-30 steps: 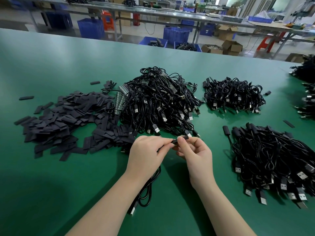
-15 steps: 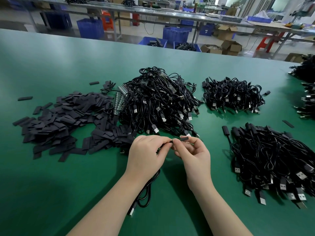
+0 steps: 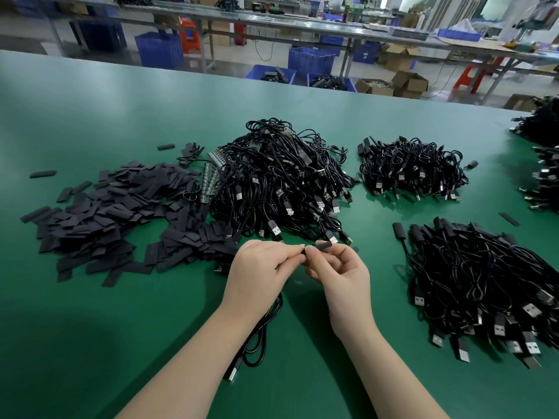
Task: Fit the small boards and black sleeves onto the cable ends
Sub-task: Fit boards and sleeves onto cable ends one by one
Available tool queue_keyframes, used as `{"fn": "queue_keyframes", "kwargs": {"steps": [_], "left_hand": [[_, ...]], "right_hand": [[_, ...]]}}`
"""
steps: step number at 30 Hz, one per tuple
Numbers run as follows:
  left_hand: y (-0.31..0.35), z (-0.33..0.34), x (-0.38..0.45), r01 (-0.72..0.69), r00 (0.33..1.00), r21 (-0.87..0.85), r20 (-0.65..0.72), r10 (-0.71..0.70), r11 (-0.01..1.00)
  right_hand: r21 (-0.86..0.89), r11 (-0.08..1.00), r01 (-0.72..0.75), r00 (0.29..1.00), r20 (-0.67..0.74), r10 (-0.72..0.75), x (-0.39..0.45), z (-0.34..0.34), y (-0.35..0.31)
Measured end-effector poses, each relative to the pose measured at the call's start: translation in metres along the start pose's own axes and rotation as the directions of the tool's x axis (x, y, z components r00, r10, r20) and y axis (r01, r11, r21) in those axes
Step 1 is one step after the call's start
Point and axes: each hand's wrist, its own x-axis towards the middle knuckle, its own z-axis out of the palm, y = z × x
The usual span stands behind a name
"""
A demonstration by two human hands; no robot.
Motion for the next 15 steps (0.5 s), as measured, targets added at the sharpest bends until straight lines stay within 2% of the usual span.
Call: {"fn": "queue_keyframes", "kwargs": {"steps": [6,11,15], "left_hand": [[-0.0007,-0.0031,0.0022,0.013,1.000,-0.044,0.027,-0.012,0.999],[-0.0017,0.0002,0.0017,0.063,0.996,-0.043,-0.059,-0.066,0.997],[-0.0033,0.0016,0.0002,0.068,0.994,-0.049,-0.084,-0.072,0.997]], "right_hand": [[0.002,1.000,-0.012,0.999,0.039,0.012,0.0003,0.0010,-0.0019],[-0.241,0.953,0.184,0.983,0.033,-0.181,-0.0016,0.0033,-0.0041],[-0.307,0.925,0.224,0.974,0.052,-0.219,-0.0028,0.0049,-0.0011]]}}
